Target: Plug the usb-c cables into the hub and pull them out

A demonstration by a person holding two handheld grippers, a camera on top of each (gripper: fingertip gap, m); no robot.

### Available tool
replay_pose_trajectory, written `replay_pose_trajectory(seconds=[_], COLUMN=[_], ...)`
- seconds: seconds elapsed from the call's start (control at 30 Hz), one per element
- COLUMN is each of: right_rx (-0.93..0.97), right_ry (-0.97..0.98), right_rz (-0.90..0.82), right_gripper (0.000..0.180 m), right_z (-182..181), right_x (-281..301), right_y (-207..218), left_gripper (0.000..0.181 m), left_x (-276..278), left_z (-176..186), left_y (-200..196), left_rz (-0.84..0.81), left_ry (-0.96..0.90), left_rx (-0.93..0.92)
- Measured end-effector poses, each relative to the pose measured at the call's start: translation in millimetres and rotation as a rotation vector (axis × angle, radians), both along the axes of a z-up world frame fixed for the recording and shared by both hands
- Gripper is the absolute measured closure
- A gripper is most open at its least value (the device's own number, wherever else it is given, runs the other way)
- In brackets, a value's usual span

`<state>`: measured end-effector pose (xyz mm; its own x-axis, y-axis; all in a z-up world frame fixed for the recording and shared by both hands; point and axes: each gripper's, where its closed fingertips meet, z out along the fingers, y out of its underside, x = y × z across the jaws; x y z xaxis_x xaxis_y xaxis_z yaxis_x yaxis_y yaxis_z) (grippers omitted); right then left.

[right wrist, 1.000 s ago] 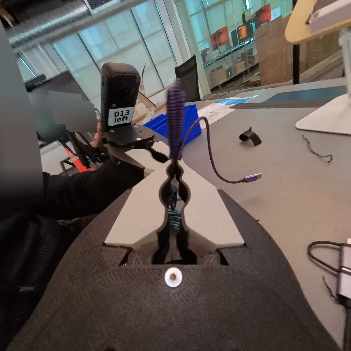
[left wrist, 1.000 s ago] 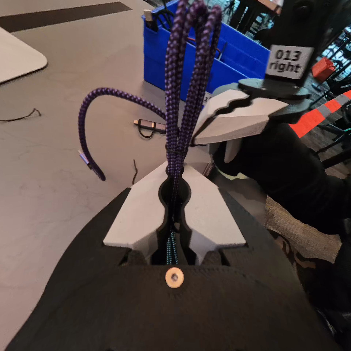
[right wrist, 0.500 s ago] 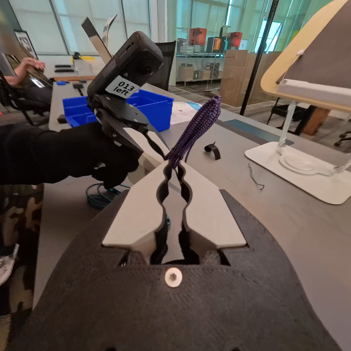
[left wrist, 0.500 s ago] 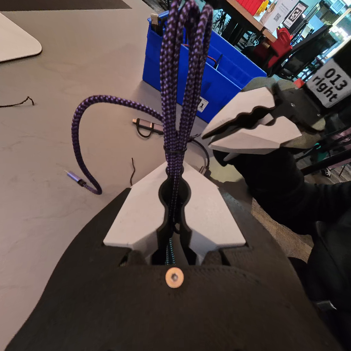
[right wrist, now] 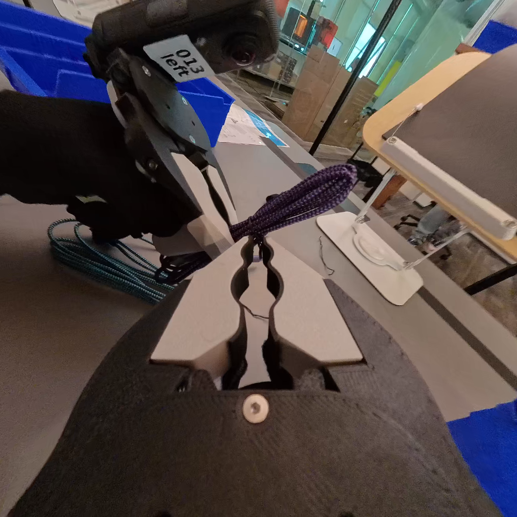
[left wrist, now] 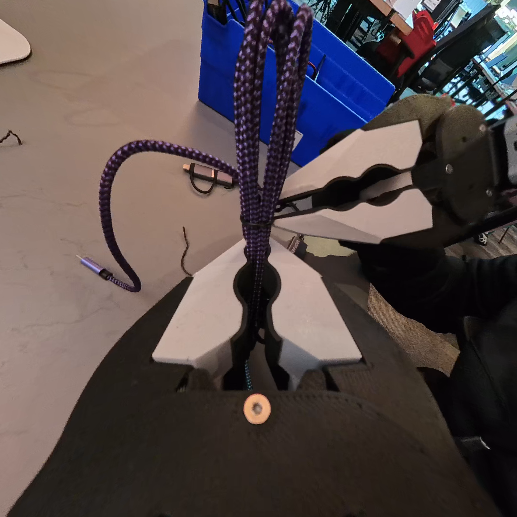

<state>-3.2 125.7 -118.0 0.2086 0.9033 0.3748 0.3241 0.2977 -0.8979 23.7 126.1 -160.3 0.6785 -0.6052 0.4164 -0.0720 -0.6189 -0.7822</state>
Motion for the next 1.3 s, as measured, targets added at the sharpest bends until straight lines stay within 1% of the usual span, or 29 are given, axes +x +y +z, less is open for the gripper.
replay_pose_trajectory(seconds=[0.1,0.17,0.27,0.37,0.4,0.5,0.67,0.7,0.73,0.83,0.87,0.97,1.03,1.07,1.1,1.17,1.2,1.3], right_rx=[0.118,0.143,0.105,-0.028,-0.022,0.157,0.181,0.155,0.090,-0.269,-0.356,-0.580,-0.687,-0.679,-0.605,-0.375,-0.314,-0.257], right_ry=[-0.068,-0.092,-0.068,0.001,-0.011,-0.110,-0.117,-0.100,-0.066,0.143,0.192,0.314,0.368,0.363,0.321,0.198,0.167,0.154], right_rz=[-0.023,-0.040,-0.048,-0.023,-0.035,-0.108,-0.118,-0.113,-0.099,0.022,0.049,0.112,0.144,0.129,0.089,-0.009,-0.033,-0.053], right_gripper=[0.179,0.180,0.180,0.180,0.180,0.180,0.180,0.180,0.180,0.180,0.180,0.180,0.180,0.180,0.180,0.180,0.180,0.180], right_z=[-4,-5,-3,0,-1,-2,-2,-1,-1,5,7,10,10,8,5,3,4,5], right_x=[-1,0,2,4,4,4,4,4,4,8,10,10,10,9,8,7,7,9], right_y=[-1,0,1,2,3,3,2,1,1,-1,-1,-2,-2,-1,-1,-1,-1,-1], left_gripper=[0.181,0.181,0.181,0.181,0.181,0.181,0.179,0.179,0.180,0.180,0.180,0.180,0.180,0.181,0.181,0.181,0.181,0.181], left_x=[1,0,0,1,1,2,2,1,2,9,10,11,10,8,7,7,7,8], left_z=[-4,-4,-3,-1,-3,-2,-2,-1,0,7,8,11,10,8,6,4,6,6], left_y=[0,0,2,4,5,6,6,6,6,2,2,3,4,4,5,4,4,5], left_rz=[0.000,0.002,0.008,0.029,0.034,0.030,0.029,0.034,0.031,0.018,0.017,0.016,0.025,0.029,0.035,0.034,0.037,0.038], left_ry=[-0.003,-0.019,-0.015,-0.034,-0.036,-0.103,-0.150,-0.166,-0.179,-0.233,-0.234,-0.281,-0.275,-0.255,-0.250,-0.256,-0.252,-0.242], left_rx=[-0.021,-0.038,-0.037,-0.042,-0.049,-0.088,-0.109,-0.114,-0.116,-0.111,-0.101,-0.103,-0.096,-0.093,-0.098,-0.099,-0.091,-0.088])
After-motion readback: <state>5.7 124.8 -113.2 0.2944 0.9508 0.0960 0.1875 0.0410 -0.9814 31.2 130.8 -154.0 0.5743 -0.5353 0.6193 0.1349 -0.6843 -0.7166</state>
